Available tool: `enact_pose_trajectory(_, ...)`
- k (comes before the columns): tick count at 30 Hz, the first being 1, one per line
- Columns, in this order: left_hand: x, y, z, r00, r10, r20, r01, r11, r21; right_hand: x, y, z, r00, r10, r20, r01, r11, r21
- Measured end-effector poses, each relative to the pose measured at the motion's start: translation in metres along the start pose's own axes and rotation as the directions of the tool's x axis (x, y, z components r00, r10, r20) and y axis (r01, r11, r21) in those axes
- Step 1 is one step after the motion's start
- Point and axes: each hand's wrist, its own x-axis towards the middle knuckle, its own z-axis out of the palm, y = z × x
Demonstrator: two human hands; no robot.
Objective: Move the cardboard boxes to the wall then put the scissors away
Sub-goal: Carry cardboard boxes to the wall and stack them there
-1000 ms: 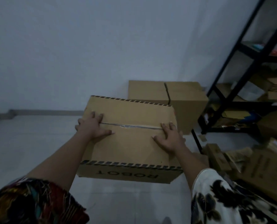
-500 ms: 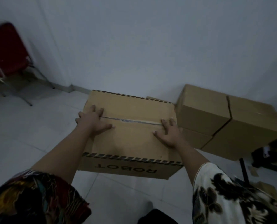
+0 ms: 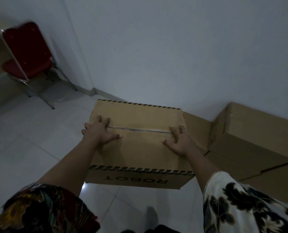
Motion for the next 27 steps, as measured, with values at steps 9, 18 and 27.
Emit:
enact_pose_trajectory(9, 0.129, -0.022, -0.017, 0.998, 0.015, 0.062, -0.014, 1.0, -0.02, 0.113, -0.04, 0.004, 0.998, 0.034, 0.043, -0.032, 0.999, -0.041)
enact_pose_trajectory(18, 0.269, -0.006, -0.04, 0.978, 0.143, 0.155, -0.156, 0.985, 0.077, 0.2, -0.06, 0.03, 0.976, 0.214, 0.045, -0.216, 0.975, 0.055)
enact_pose_trajectory(27, 0.406, -0.002, -0.018, 0.914, 0.314, 0.256, -0.348, 0.932, 0.098, 0.295, -0.053, 0.069, 0.95, 0.314, -0.009, -0.308, 0.938, 0.161)
